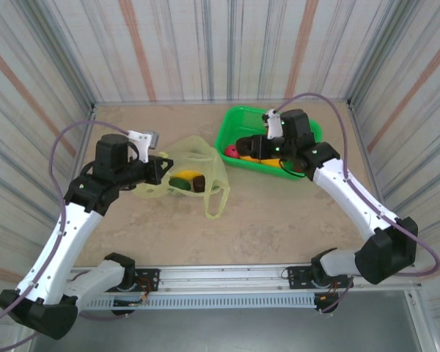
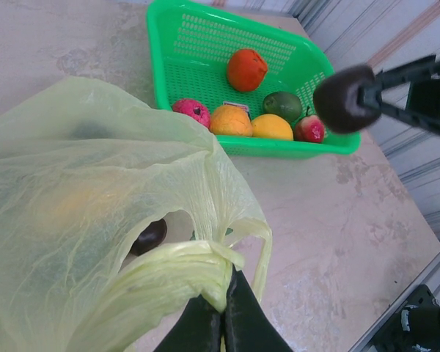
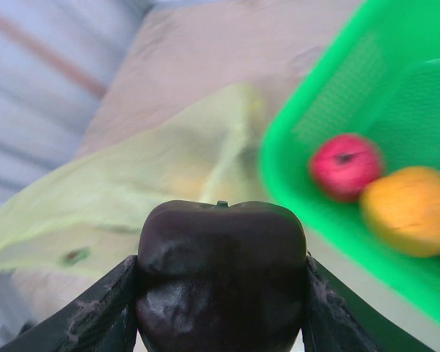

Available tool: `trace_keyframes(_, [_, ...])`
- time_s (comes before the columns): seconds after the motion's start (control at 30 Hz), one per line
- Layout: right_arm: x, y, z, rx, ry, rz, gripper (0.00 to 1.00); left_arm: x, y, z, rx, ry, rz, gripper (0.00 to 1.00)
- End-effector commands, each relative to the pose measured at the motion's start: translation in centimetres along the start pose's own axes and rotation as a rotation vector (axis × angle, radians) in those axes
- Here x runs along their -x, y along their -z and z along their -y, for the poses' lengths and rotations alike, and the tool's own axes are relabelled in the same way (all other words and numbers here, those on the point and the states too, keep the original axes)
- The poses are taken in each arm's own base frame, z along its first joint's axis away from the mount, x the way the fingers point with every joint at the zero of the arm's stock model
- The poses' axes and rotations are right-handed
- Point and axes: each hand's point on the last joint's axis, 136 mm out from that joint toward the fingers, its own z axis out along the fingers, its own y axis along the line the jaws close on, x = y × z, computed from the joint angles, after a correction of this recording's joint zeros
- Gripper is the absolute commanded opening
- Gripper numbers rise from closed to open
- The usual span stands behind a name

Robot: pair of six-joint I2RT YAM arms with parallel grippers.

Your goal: Place the fake fruits into the plastic bag and tie a complex knot

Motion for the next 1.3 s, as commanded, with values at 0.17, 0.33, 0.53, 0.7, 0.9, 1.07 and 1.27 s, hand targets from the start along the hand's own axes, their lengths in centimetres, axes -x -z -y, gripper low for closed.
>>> trace_keyframes(0.17, [-6.5, -3.2, -9.3, 0.245, 0.174, -0.132, 0.56, 0.6, 1.2, 1.1, -0.03, -0.022, 0.028, 0.0])
trace_keyframes(0.33, [-8.7, -7.3, -9.9, 0.154, 0.261, -0.183, 0.56, 0.5, 1.4, 1.2, -0.034, -0.026, 0.033, 0.0])
trace_keyframes(0.53, [-7.7, -11.5, -9.7, 0.036, 0.302, -0.124, 0.56, 0.5, 1.8, 1.5, -0.044, -0.031, 0.043, 0.0])
trace_keyframes(0.7, [-5.9, -14.1, -9.2, -0.035, 0.302, -0.07, 0.56, 0.5, 2.0, 1.8, -0.059, -0.037, 0.047, 0.0])
trace_keyframes(0.9, [-7.7, -17.4, -12.9, 0.143, 0.256, -0.156, 0.57, 0.7, 1.7, 1.9, -0.06, -0.032, 0.057, 0.0])
trace_keyframes(1.07, [-9.2, -19.3, -14.8, 0.248, 0.19, -0.178, 0.62, 1.0, 1.6, 1.8, -0.059, -0.025, 0.074, 0.0])
trace_keyframes(1.27, [-9.4, -19.7, -14.0, 0.225, 0.165, -0.192, 0.79, 0.6, 1.4, 1.4, -0.043, -0.026, 0.069, 0.0])
